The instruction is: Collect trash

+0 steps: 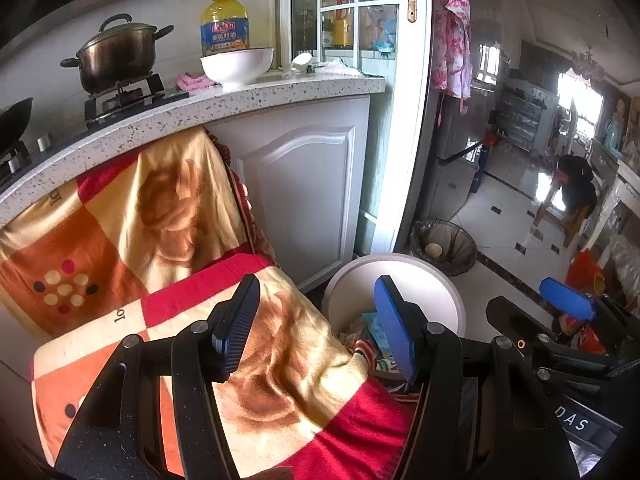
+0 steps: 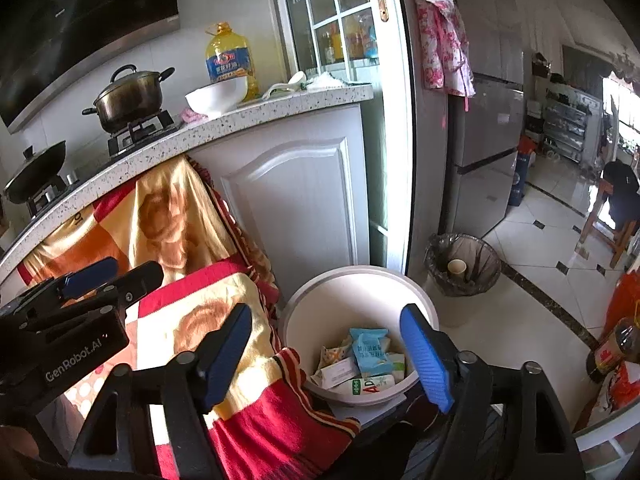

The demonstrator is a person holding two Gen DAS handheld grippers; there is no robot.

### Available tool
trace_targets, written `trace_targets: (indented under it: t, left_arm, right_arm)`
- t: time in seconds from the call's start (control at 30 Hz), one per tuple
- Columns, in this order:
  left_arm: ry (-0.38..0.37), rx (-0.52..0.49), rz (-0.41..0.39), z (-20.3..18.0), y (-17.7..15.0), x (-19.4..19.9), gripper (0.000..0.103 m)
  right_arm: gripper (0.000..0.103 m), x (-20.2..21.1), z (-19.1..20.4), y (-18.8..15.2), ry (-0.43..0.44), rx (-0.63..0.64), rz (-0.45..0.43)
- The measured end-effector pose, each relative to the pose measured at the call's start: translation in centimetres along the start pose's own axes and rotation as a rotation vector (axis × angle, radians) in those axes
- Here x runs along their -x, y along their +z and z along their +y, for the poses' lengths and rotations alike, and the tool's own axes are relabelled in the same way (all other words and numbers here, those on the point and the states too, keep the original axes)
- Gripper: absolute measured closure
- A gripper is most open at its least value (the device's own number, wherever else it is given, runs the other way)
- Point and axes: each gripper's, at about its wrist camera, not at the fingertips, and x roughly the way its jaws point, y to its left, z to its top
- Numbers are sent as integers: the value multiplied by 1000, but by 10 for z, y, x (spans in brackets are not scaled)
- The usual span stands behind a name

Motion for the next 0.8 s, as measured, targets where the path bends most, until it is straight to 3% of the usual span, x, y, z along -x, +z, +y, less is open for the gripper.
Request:
trace_targets:
  t: [0.8]
  left_arm:
    - [3,3,1,5,-2,2,45]
  right_arm:
    - [26,2,6,4,-15,25,1]
